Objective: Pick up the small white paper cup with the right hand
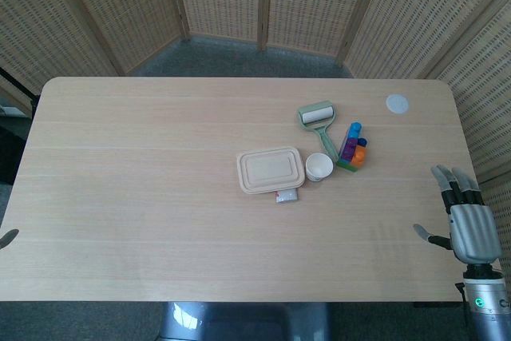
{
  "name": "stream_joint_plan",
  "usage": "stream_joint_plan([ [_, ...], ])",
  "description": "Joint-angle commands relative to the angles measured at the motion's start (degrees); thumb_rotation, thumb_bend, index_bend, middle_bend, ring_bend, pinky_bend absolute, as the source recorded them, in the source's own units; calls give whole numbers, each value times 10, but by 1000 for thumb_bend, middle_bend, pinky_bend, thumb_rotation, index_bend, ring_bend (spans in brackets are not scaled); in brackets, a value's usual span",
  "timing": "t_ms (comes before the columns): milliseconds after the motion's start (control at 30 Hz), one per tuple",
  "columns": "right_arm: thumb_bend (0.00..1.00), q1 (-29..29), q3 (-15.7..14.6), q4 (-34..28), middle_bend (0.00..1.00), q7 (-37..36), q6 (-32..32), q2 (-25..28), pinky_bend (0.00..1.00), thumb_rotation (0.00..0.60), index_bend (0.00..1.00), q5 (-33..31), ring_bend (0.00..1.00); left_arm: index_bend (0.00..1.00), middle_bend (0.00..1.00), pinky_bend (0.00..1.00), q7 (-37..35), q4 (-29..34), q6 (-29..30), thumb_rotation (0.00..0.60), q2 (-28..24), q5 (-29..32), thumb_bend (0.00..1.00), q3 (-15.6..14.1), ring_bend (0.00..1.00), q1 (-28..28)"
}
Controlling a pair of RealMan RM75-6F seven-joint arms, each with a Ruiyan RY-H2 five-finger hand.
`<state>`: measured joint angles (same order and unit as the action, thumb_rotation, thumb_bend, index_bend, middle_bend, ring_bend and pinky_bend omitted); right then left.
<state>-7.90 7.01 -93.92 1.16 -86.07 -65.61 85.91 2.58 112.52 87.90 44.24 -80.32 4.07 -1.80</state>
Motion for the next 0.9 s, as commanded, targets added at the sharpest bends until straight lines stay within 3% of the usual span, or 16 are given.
stream_joint_plan([
  [33,0,0,0,0,0,1,1,0,0,600,0,0,0,0,0,0,-1,-1,-2,600,1,1,0,0,0,-1],
  [567,0,-12,-8,-14,0,-23,31,-2,0,600,0,3,0,0,0,0,-3,1,-4,600,0,6,0,1,0,-1],
  [733,0,-55,-18,-23,0,-47,107,-8,0,600,0,15,0,0,0,0,-1,-1,-10,600,3,12,0,2,0,-4],
  [900,0,-112,0,-20,0,-46,185,-15,0,600,0,-1,0,0,0,0,7,-3,-16,600,7,16,0,2,0,-7],
])
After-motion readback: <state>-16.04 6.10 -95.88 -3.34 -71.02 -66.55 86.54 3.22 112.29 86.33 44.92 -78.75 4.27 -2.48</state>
